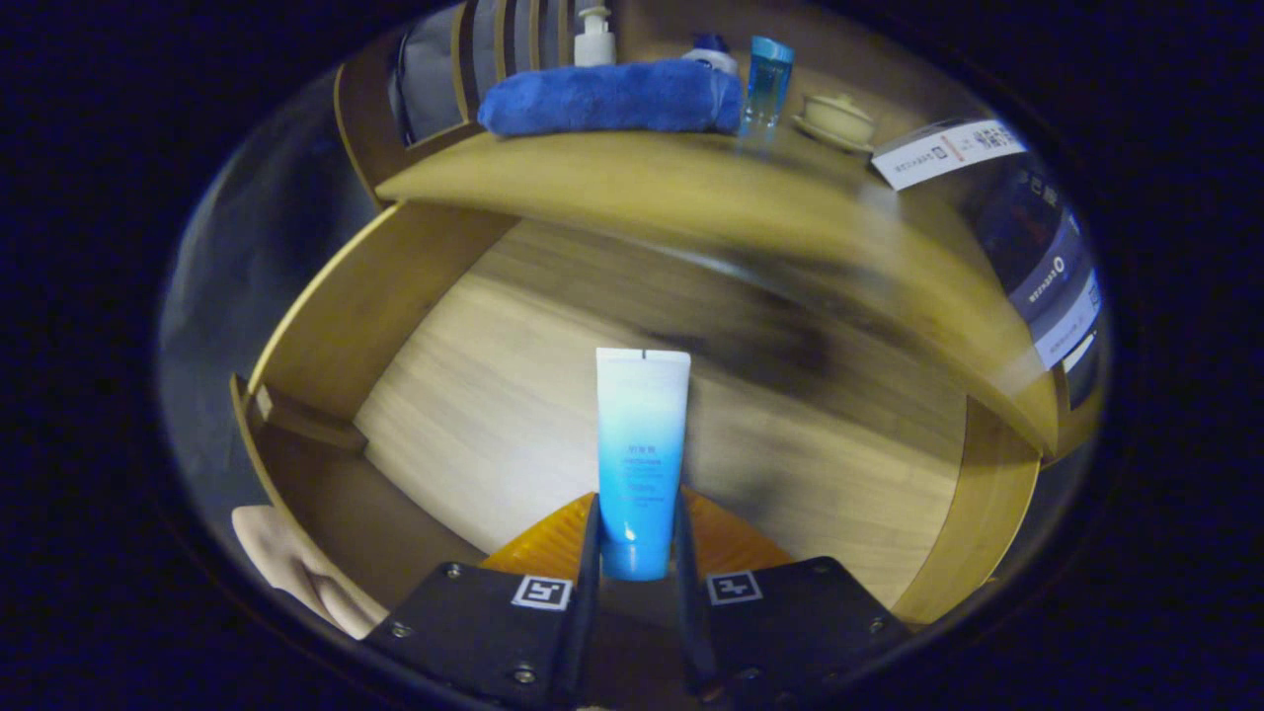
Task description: Pull open the drawer, take out the items inside it, and place them on the countertop above the cabinet.
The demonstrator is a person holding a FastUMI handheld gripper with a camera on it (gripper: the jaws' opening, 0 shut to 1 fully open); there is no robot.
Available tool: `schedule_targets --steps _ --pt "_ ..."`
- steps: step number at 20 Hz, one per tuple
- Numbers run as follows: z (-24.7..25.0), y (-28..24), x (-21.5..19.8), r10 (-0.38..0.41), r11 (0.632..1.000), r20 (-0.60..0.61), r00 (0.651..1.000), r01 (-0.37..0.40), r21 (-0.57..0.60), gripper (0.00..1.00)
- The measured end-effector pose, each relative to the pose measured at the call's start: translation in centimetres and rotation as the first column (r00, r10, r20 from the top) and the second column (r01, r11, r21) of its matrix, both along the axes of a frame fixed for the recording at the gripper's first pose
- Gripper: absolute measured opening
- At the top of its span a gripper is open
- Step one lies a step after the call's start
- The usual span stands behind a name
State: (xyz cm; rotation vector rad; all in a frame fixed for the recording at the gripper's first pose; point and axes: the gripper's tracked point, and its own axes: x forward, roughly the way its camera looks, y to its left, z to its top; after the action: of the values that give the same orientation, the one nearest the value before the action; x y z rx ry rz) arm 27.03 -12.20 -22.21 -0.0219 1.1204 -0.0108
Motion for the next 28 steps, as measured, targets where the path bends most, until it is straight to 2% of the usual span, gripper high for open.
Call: schedule_targets --steps 5,9,15,20,24,28 --pt "3.5 0.0 -1.3 0.015 0.999 0.054 0.998 -0.017 0.038 0.35" --pt "6.1 0.2 -2.0 -0.002 0.996 0.115 0.993 -0.008 0.088 0.35" --pt "10.1 -0.2 -1.9 -0.012 0.995 0.201 0.980 -0.009 0.102 0.35" --pt "12.6 -2.5 0.5 -0.071 0.994 0.284 0.956 0.046 0.095 0.35" --pt "13.6 -5.4 4.0 -0.103 0.995 0.363 0.926 0.102 0.022 0.35" --pt "12.1 -6.9 7.4 -0.150 0.987 0.371 0.916 0.159 0.007 0.35"
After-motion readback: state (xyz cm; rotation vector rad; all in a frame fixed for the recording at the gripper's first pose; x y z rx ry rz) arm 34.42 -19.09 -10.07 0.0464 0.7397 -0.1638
